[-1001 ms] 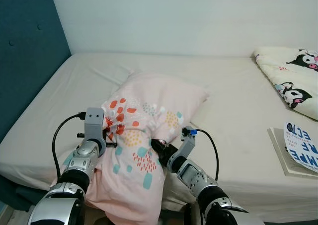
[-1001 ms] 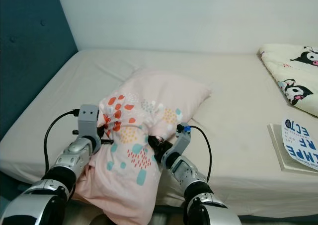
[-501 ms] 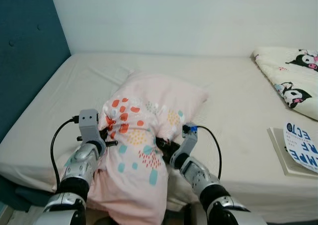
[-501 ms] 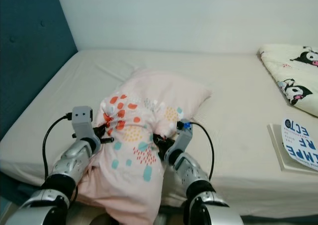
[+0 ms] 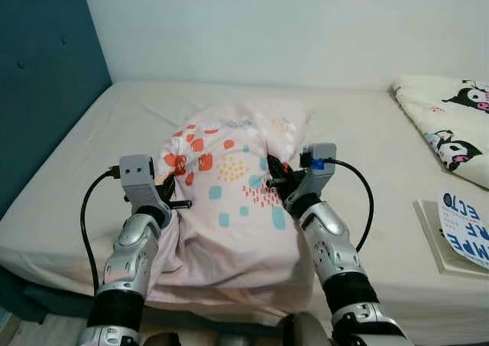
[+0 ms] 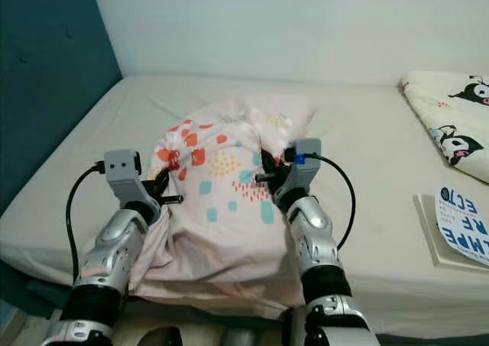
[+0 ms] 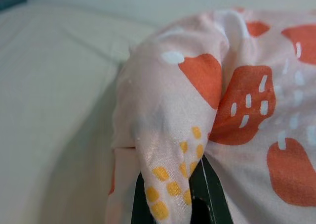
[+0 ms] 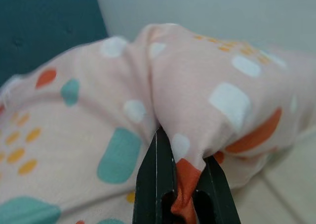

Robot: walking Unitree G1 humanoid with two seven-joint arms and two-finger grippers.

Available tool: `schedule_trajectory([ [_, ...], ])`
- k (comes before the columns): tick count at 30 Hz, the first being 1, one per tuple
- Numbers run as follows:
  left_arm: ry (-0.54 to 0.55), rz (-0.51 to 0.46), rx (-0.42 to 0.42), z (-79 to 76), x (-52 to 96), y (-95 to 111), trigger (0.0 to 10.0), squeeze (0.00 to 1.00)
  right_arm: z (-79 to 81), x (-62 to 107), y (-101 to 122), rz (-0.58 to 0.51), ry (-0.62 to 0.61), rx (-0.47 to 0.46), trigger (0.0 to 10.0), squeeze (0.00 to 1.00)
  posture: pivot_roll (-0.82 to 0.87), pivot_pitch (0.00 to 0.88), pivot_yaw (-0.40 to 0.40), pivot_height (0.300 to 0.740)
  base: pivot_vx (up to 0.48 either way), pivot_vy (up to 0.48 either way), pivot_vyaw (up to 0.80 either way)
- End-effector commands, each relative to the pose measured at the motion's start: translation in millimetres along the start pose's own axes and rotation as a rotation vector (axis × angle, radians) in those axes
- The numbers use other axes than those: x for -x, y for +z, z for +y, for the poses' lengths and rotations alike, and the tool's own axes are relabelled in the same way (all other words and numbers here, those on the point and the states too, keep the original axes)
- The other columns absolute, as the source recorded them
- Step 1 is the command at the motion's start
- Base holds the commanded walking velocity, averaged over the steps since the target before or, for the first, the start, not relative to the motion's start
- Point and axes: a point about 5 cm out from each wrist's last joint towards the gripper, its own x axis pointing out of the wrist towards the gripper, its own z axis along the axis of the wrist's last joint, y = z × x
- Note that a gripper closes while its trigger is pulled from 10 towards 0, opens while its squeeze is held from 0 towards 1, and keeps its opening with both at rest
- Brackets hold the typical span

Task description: Clean up the room

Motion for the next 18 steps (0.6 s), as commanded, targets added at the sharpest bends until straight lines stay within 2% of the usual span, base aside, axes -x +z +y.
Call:
schedule_trajectory([
  [1,-0.080,-0.081,-0.043,-14.3,-2.0,16.9,10.0,0.00,6.2,-0.6,11.0,-0.067,0.018,0.075,10.0,0.00,0.03,0.000,-0.061,0.581,0.000,0.000,0.00],
  [8,-0.086,-0.103,-0.077,-21.4,0.4,27.0,10.0,0.00,-0.9,10.1,11.9,-0.090,-0.090,0.086,10.0,0.00,0.03,0.000,-0.051,0.596,0.000,0.000,0.00],
  [11,-0.057,-0.100,-0.085,-20.6,0.1,27.9,10.0,0.00,-1.0,11.6,11.9,-0.091,-0.105,0.088,10.0,0.00,0.02,0.000,-0.049,0.606,0.000,0.000,0.00],
  [18,-0.084,-0.102,-0.106,-22.2,-1.8,29.2,10.0,0.00,1.6,13.8,11.3,-0.094,-0.114,0.093,10.0,0.00,0.02,0.000,-0.045,0.626,0.000,0.000,0.00],
])
